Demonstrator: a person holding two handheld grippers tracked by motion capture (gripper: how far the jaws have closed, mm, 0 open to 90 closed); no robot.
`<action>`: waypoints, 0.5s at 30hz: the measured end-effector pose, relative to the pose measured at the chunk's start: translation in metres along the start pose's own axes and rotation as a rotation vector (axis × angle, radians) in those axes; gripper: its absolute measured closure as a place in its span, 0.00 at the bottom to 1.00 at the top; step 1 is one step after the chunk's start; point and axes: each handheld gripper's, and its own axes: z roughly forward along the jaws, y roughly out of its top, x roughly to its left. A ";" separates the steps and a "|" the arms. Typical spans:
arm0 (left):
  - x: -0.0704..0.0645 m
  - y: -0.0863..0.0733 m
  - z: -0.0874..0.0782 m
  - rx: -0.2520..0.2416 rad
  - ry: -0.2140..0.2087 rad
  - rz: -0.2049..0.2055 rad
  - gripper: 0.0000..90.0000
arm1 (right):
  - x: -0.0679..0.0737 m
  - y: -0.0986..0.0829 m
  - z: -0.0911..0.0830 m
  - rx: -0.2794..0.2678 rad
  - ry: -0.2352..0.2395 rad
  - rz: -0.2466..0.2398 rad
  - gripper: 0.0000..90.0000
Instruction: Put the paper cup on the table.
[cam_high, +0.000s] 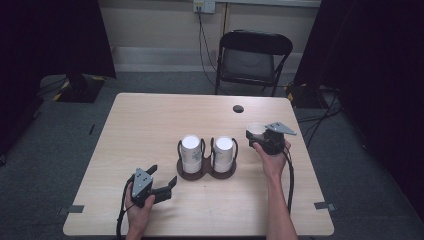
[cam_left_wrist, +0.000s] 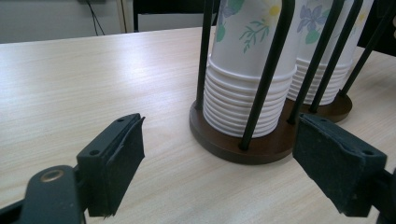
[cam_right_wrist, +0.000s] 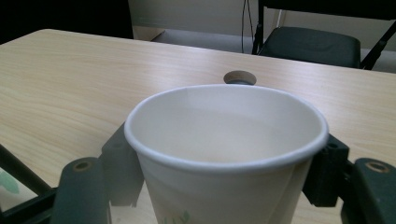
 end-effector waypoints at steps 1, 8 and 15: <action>0.000 0.000 0.000 -0.001 -0.001 -0.003 0.18 | -0.001 -0.001 0.001 0.001 -0.001 0.002 0.32; 0.000 0.000 0.000 0.000 -0.002 -0.005 0.18 | -0.003 -0.013 0.015 0.040 0.004 0.024 0.30; 0.001 0.000 0.000 0.000 -0.002 -0.009 0.18 | 0.000 -0.020 0.020 0.047 0.021 0.026 0.30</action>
